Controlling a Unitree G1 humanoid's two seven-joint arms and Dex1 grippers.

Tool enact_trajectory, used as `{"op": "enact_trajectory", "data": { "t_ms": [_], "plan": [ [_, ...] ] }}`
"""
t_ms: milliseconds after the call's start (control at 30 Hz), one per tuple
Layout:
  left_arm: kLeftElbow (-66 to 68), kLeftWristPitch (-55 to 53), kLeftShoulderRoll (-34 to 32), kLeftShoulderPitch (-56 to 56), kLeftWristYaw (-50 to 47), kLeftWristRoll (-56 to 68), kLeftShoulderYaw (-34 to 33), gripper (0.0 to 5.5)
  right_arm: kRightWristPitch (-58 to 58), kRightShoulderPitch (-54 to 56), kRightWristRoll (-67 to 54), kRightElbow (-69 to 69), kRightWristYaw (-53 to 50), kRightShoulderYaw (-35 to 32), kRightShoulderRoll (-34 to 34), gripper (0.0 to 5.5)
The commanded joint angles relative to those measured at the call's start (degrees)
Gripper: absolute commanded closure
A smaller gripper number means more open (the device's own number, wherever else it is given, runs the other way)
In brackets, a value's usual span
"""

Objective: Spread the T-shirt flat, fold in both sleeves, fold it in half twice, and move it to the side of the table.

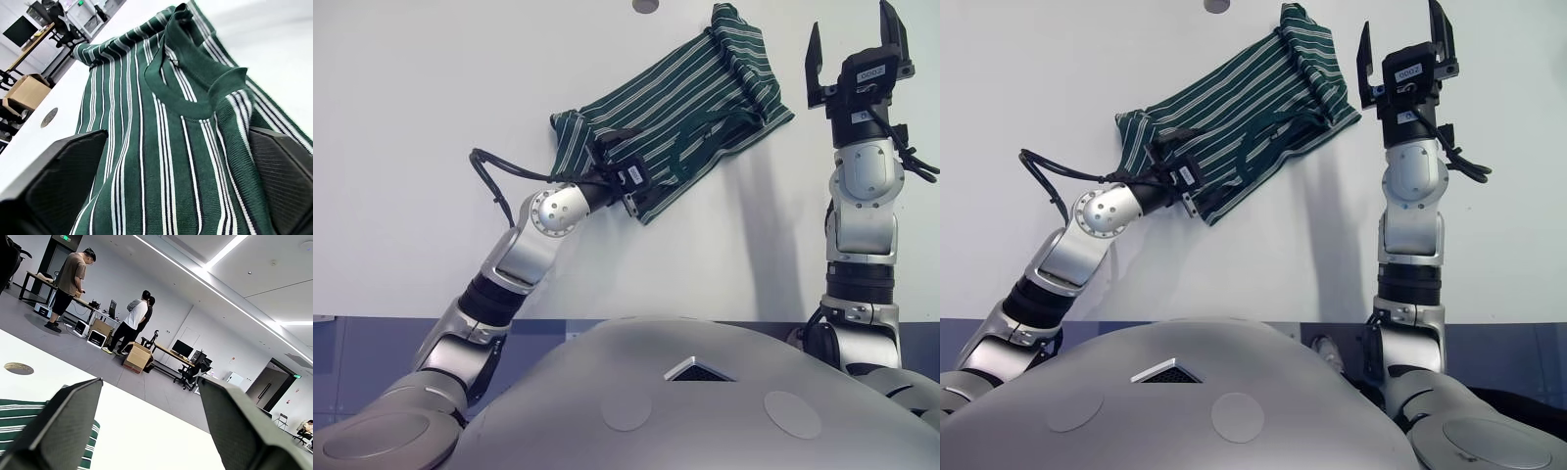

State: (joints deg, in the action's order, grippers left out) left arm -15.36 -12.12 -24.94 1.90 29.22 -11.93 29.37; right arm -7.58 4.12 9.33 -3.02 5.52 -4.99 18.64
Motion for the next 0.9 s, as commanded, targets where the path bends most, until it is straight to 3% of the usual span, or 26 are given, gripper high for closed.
{"op": "enact_trajectory", "data": {
  "t_ms": [33, 733, 800, 900],
  "plan": [
    [-0.02, 2.09, -0.20, -0.57, 1.61, -0.32, 0.81, 1.31, 0.68, 0.47, 0.30, -0.37, -0.21, 0.09, 0.00, 1.92],
    [1.24, 0.44, 0.73, -1.67, 3.88, -1.61, 1.22, 5.02, 0.40, 0.79, -0.06, -0.48, -0.31, -0.25, 0.15, 1.92],
    [1.54, 0.23, 1.30, -1.56, 3.15, -1.36, 0.28, 5.42, -0.78, 1.40, -0.46, 0.81, 2.30, 0.26, 2.08, 1.92],
    [1.01, -0.17, 1.72, -0.63, 2.24, -0.72, -2.48, 5.47, -6.31, 3.67, -0.27, 5.84, 12.31, 3.06, 9.95, 1.92]
  ]
}}
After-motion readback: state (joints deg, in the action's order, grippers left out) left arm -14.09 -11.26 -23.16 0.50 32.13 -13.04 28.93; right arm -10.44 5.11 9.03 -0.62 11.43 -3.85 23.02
